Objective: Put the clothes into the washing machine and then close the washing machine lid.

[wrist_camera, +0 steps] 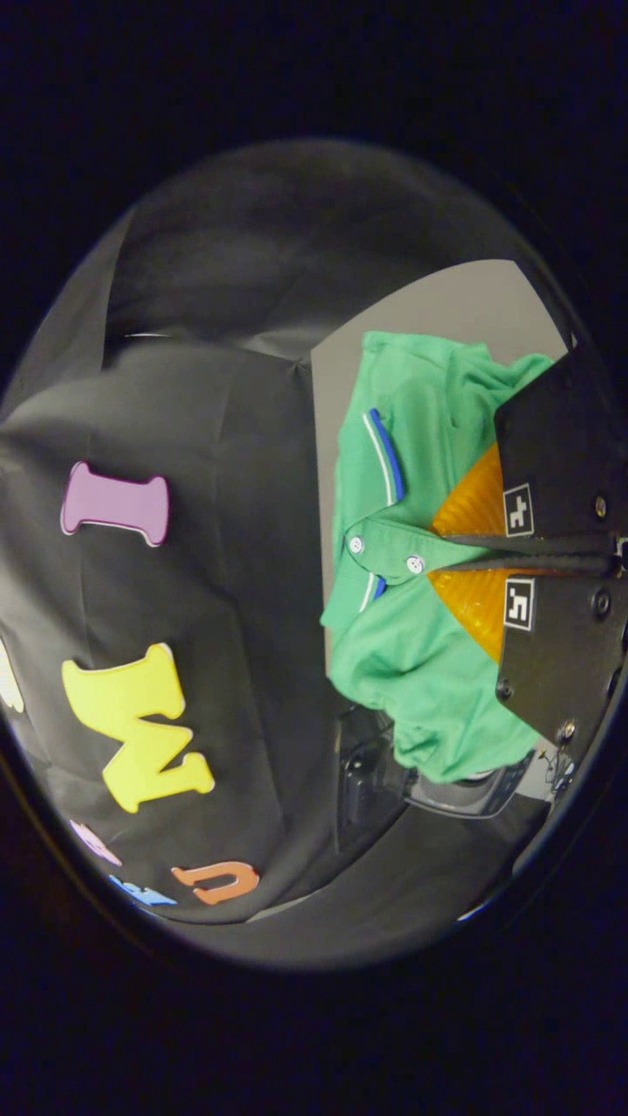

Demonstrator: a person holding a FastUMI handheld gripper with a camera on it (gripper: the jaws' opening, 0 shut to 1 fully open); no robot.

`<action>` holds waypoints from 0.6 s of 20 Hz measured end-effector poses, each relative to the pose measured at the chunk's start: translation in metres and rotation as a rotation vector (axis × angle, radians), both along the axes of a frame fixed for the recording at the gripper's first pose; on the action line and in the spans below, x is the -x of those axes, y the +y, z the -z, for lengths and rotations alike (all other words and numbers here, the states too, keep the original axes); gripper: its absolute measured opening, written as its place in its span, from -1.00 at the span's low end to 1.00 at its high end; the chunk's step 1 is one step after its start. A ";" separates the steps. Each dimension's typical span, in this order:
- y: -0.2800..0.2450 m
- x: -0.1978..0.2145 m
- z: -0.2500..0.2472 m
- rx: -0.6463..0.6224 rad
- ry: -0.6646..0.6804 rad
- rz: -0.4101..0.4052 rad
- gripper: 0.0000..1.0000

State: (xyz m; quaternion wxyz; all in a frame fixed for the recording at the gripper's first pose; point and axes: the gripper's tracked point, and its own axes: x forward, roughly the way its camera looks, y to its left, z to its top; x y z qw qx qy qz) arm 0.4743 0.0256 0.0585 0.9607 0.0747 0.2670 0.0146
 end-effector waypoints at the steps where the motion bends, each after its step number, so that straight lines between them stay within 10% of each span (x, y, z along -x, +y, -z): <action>1: 0.006 0.004 -0.011 -0.015 -0.025 -0.005 -0.92; 12: 0.102 0.055 -0.133 -0.137 -0.302 -0.109 -0.92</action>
